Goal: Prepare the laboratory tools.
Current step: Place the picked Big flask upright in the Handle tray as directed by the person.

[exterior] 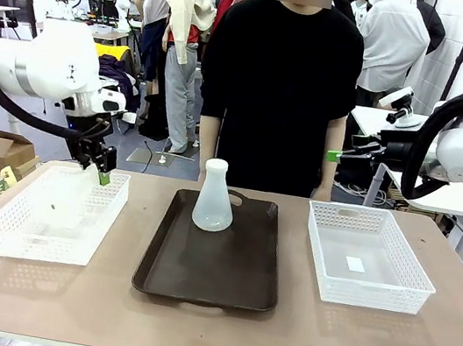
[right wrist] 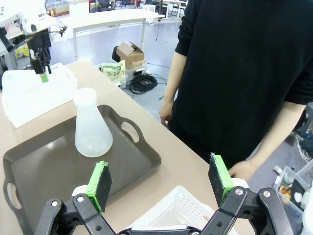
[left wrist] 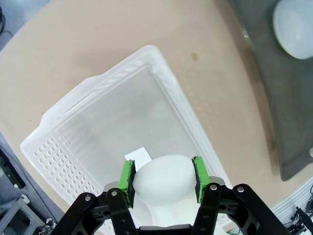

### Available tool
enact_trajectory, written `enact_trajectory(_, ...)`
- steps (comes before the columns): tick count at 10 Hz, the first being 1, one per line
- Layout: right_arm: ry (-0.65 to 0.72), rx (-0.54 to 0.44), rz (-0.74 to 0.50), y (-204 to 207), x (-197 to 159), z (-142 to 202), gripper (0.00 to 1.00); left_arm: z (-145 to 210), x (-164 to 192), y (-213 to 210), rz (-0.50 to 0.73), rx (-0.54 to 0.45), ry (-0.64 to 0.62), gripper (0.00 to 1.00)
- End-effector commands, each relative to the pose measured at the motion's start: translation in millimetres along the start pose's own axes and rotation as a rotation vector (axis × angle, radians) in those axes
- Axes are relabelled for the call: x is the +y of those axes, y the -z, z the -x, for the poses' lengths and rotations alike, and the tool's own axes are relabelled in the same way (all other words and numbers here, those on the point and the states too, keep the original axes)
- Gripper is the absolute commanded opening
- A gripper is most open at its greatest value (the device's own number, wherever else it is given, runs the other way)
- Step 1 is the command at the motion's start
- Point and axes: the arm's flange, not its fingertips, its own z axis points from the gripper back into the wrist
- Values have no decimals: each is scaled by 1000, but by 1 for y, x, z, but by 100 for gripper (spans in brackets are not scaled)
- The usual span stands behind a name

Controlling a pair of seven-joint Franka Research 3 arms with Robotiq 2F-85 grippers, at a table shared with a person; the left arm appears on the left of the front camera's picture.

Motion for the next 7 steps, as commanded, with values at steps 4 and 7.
enact_trajectory(4,10,15,1,0,1,-1,100,27,-36,-31,23,-72,157,0)
enact_trajectory(7,10,15,1,0,1,-1,100,35,-43,-46,-5,-106,179,0)
